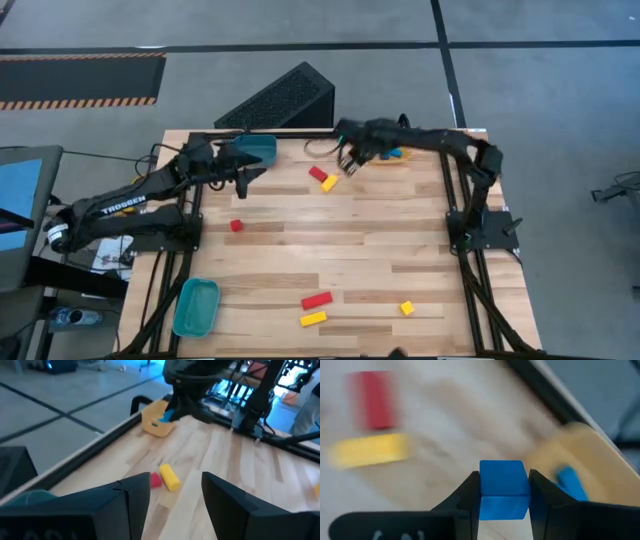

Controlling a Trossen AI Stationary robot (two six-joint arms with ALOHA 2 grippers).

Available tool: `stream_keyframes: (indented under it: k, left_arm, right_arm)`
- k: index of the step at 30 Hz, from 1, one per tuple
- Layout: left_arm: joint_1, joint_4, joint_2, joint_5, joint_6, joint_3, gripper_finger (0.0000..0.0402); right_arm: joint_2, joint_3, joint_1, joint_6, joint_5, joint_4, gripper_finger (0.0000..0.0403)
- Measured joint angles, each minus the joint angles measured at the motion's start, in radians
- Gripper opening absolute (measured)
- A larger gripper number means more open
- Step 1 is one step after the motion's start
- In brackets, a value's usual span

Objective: Sort & place blocks by color
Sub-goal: Put the blue block into the yellow bin, then put the bottom right yellow block into the green bin

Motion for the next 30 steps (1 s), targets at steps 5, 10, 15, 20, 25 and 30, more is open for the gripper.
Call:
stream_keyframes:
  k: [5, 10, 15, 20, 25, 30]
  left_arm:
    - [0.031, -0.097, -0.024, 0.012, -0.047, -0.001, 0.0162]
    - [0.031, -0.198, -0.032, 0.008, -0.073, -0.001, 0.0162]
    - [0.031, -0.231, -0.032, 0.005, -0.132, -0.001, 0.0162]
    - [0.026, -0.231, -0.032, -0.007, -0.224, -0.001, 0.0162]
    - [0.002, -0.229, -0.032, -0.073, -0.282, -0.001, 0.0162]
    - [-0.037, -0.213, -0.032, -0.161, -0.386, -0.001, 0.0162]
  right_arm:
    - [-0.03, -0.033, -0.115, 0.107, -0.004, 0.007, 0.0112]
    - [0.047, -0.047, -0.238, 0.095, -0.056, 0.086, 0.0112]
    - [0.12, -0.047, -0.312, 0.084, -0.161, 0.111, 0.0112]
    - [0.13, -0.047, -0.323, 0.052, -0.17, 0.089, 0.0127]
    - [0.076, -0.046, -0.319, 0.009, -0.157, 0.094, 0.0247]
    - [-0.006, -0.046, -0.297, -0.066, -0.087, 0.095, 0.0305]
